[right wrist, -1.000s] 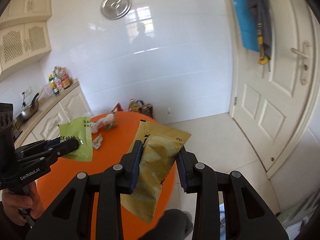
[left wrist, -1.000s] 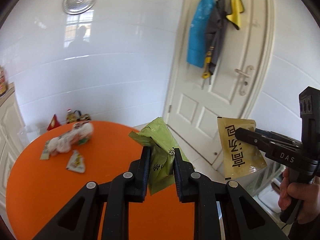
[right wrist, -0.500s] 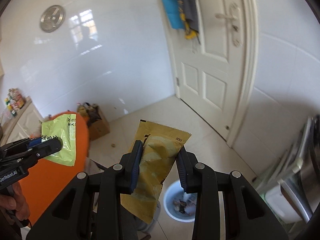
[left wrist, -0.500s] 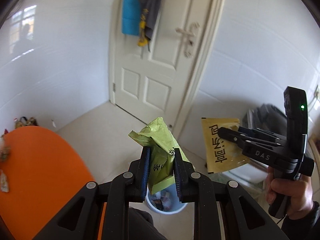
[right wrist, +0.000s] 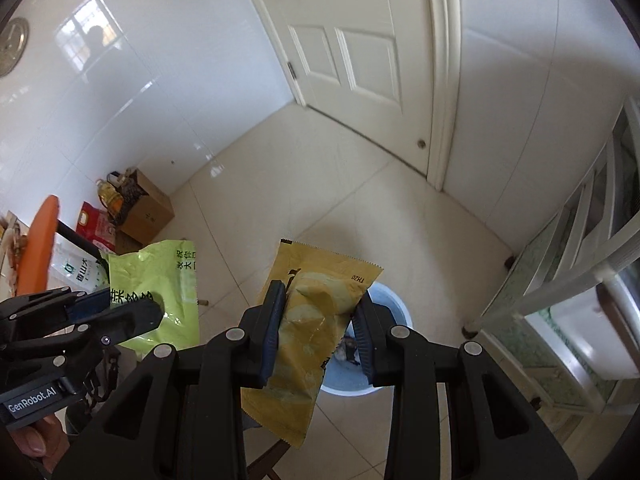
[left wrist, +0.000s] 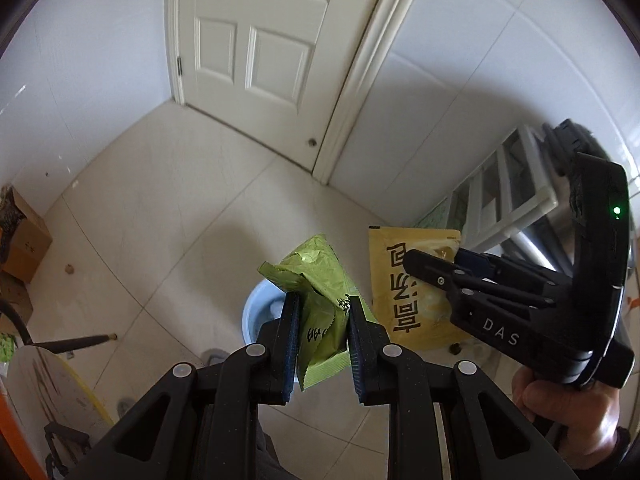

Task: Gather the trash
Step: 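Lift both items and carry them toward the blue bin, then open both tools over the blue bin to drop the items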

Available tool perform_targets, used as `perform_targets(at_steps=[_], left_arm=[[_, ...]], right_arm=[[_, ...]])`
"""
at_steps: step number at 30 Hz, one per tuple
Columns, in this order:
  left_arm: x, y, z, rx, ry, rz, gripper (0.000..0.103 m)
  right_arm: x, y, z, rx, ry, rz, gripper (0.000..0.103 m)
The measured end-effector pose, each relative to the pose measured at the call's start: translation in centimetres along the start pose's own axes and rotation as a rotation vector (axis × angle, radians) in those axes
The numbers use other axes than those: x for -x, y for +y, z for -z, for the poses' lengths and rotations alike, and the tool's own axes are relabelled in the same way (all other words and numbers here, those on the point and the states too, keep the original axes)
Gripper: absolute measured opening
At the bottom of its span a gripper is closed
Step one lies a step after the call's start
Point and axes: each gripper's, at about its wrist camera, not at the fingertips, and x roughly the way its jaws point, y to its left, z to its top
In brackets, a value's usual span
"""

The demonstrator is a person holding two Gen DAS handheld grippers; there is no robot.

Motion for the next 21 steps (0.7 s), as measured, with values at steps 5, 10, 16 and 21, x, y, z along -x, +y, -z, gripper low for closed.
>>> perform_targets(at_steps=[5, 10, 16, 21], left_arm=[[-4.4, 0.6, -2.9, 0.02, 0.097, -0.024, 0.048], [-5.4, -0.4, -4.4, 0.016, 0.106, -0.067, 0.077], [-3.5, -2.1, -3.9, -0.001, 0.054, -0.136, 0.091], [-0.2, -4.2, -1.5, -0.031, -0.013, -0.251, 0.098]], right_arm=[[-3.3, -2.0, 0.5, -0.066, 0.063, 0.002, 0.036], [-3.5, -2.5, 1.0, -0.11, 0.064, -0.017, 0.06], [-2.6, -1.6, 1.3, -0.116, 0.036, 0.025, 0.103], [-0.6, -0.1, 1.6, -0.104, -0.004, 0.05, 0.103]])
